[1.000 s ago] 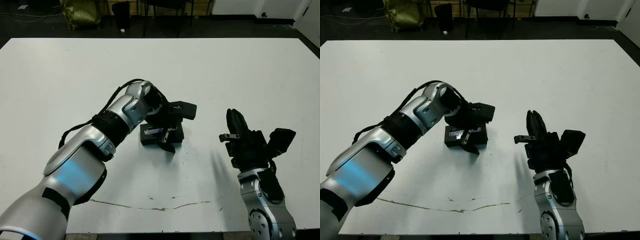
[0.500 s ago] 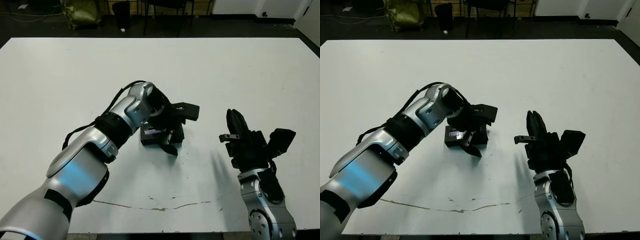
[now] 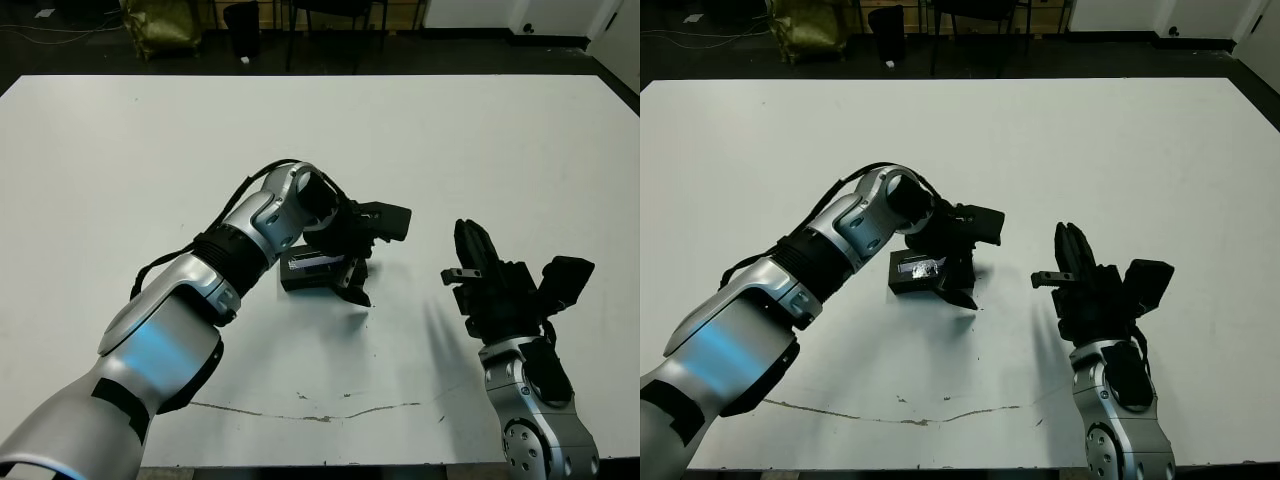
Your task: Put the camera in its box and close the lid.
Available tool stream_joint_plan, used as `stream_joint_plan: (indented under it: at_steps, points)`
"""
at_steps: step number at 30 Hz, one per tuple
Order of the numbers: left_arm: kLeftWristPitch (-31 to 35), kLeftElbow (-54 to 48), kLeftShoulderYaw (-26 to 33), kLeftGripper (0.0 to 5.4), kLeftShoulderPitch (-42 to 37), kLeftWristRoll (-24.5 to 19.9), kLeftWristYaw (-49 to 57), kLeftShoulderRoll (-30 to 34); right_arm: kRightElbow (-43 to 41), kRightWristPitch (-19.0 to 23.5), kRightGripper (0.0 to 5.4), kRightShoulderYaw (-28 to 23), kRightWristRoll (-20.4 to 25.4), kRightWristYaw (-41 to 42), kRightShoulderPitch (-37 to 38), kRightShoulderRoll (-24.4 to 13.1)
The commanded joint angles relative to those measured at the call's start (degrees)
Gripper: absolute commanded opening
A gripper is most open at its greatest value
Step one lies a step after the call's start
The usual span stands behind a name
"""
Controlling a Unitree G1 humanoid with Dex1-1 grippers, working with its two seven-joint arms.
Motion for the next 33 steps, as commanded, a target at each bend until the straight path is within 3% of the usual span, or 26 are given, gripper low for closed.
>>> stream_joint_plan:
  at_steps: [1, 6, 9, 11, 14, 20, 23, 25, 29, 33]
  points:
    - [-4.0, 0.3, 0.5, 5.39, -0.9, -0.5, -1.2, 1.6, -0.7, 1.7, 0.0, -0.2, 0.7, -0.4, 0.4, -0.4]
    - [-11.7, 6.1, 4.3, 5.39, -2.7, -5.5, -4.5, 0.6, -7.4, 5.4, 0.0, 0.3, 0.4, -1.8, 1.9, -1.8]
    - [-8.1, 9.7, 7.4, 5.39, -4.8, -8.5, -6.4, -0.1, -15.0, 10.3, 0.0, -0.8, 5.3, -1.5, 3.2, -3.4]
    - [-9.0, 11.1, 8.1, 5.39, -5.8, -8.6, -6.6, 0.1, -16.5, 9.9, 0.0, -2.2, 10.8, 1.9, 3.4, -4.6]
    - [-3.6, 11.6, 8.7, 5.39, -7.5, -8.6, -7.6, 0.4, -18.6, 9.7, 0.0, -3.3, 15.2, 4.3, 3.7, -6.8]
    - [1.8, 9.8, 10.7, 5.39, -7.4, -10.9, -10.2, 0.4, -23.7, 14.4, 0.0, -3.8, 24.2, 0.2, 4.3, -10.0]
    - [6.8, 9.2, 13.3, 5.39, -7.1, -13.5, -9.2, 0.1, -23.5, 14.2, 0.0, -3.7, 27.3, -0.1, 4.3, -10.8]
    - [9.1, 5.6, 16.2, 5.39, -4.7, -15.6, -5.5, 0.7, -22.5, 13.2, 0.0, -3.4, 27.0, 0.5, 4.2, -11.3]
    - [24.4, -10.3, 24.0, 5.39, 4.4, -19.9, 10.3, 1.0, -21.3, 13.3, 0.0, -2.3, 24.1, -2.2, 4.0, -10.7]
    - [33.2, -32.0, 26.7, 4.74, 15.9, -17.5, 29.9, -0.5, -17.1, 10.8, 0.0, -1.6, 21.8, 0.0, 3.3, -10.7]
